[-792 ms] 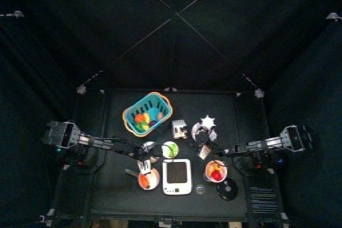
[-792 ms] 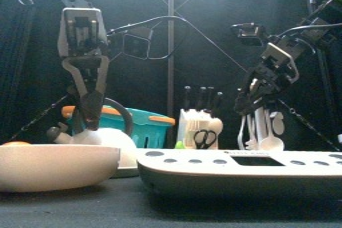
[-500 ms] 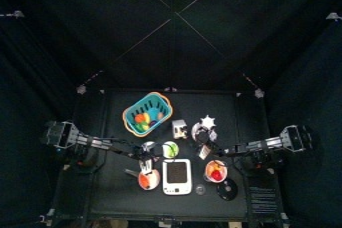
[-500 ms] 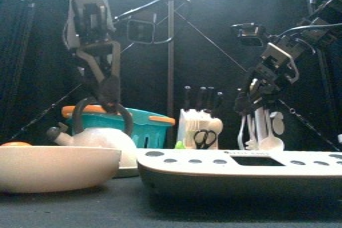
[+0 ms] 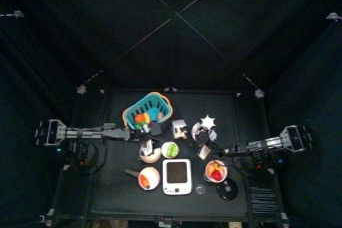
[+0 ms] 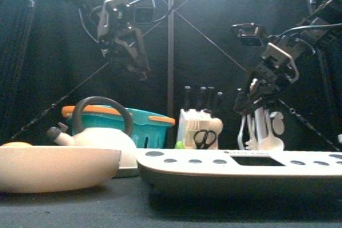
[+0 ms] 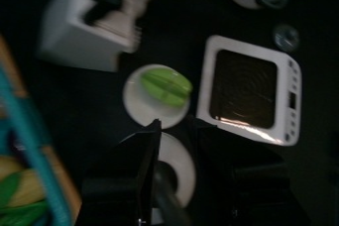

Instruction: Grab eggplant

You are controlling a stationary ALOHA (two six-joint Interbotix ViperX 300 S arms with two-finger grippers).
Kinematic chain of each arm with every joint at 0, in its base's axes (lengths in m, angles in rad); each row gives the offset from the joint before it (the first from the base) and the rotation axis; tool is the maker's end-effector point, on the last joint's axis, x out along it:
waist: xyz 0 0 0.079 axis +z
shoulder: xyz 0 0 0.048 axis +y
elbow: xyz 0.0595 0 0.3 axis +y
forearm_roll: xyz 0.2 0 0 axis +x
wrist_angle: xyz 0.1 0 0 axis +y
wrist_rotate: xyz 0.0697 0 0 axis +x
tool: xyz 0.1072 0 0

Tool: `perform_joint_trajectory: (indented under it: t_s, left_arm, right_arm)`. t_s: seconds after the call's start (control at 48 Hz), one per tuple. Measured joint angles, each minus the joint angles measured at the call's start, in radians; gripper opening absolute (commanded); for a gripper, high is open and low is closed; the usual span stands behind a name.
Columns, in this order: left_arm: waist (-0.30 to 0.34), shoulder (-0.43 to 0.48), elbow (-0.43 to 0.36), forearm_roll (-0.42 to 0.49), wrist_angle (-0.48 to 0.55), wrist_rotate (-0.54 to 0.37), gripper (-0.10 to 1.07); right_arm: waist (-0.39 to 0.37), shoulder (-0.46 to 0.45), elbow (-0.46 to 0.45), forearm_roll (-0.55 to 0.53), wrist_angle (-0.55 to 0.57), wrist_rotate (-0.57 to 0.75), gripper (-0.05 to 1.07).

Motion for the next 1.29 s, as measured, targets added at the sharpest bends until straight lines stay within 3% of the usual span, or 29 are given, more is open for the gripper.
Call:
perform_joint_trajectory:
  t_s: [0.125, 0.25, 0.521, 0.688, 0.854, 1.062, 1.292]
  left_arm:
    - [0.106, 0.011, -0.018, 0.095, 0.005, 0.011, 0.71]
    - [0.17, 0.054, -0.026, 0.186, 0.009, 0.021, 0.71]
    - [0.19, 0.189, -0.026, 0.256, 0.072, 0.064, 0.72]
    - [0.19, 0.216, -0.028, 0.19, 0.107, 0.121, 0.8]
    - [0.193, 0.219, -0.028, 0.051, 0.109, 0.229, 0.88]
    - [0.222, 0.272, -0.029, -0.115, 0.092, 0.383, 0.89]
    - [0.262, 0.328, -0.048, -0.199, 0.048, 0.437, 0.89]
  right_arm:
    - [-0.002, 0.002, 0.002, 0.0, 0.0, 0.0, 0.91]
    - [-0.002, 0.003, 0.0, 0.0, -0.002, 0.0, 0.91]
    - [-0.002, 0.003, 0.0, 0.0, -0.002, 0.0, 0.91]
    - [-0.002, 0.003, 0.002, 0.0, -0.002, 0.0, 0.91]
    - [-0.002, 0.003, 0.002, 0.0, -0.002, 0.0, 0.91]
    - [-0.002, 0.003, 0.0, 0.0, -0.002, 0.0, 0.91]
    - [-0.002, 0.003, 0.002, 0.0, -0.002, 0.0, 0.91]
